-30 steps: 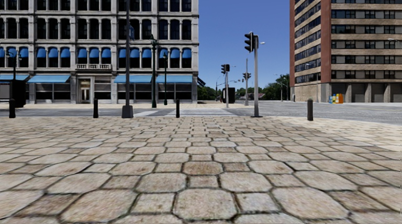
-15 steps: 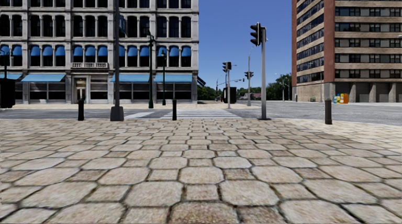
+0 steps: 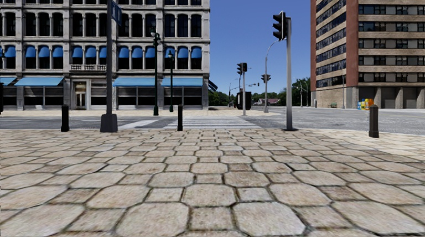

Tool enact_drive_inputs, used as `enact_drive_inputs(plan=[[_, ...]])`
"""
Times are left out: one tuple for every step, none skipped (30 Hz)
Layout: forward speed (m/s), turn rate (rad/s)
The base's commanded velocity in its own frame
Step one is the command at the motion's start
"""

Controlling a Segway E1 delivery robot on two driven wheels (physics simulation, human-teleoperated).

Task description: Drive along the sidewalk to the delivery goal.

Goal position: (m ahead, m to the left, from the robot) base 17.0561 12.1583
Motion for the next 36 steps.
enact_drive_inputs(plan=[[2.0, 0.0], [2.0, 0.0], [2.0, 0.0], [2.0, 0.0], [2.0, 0.0], [2.0, 0.0], [2.0, 0.0], [2.0, 0.0], [2.0, 0.0], [2.0, 0.0], [2.0, 0.0], [2.0, 0.0], [2.0, 0.0], [2.0, 0.0], [2.0, 0.0], [2.0, 0.0], [2.0, 0.0], [2.0, 0.0], [2.0, 0.0], [2.0, 0.0], [2.0, 0.0], [2.0, 0.0], [2.0, 0.0], [2.0, 0.0], [2.0, 0.0], [2.0, 0.0], [2.0, 0.0], [2.0, 0.0], [2.0, 0.0], [2.0, 0.0], [2.0, 0.0], [2.0, 0.0], [2.0, 0.0], [2.0, 0.0], [2.0, 0.0], [2.0, 0.0]])
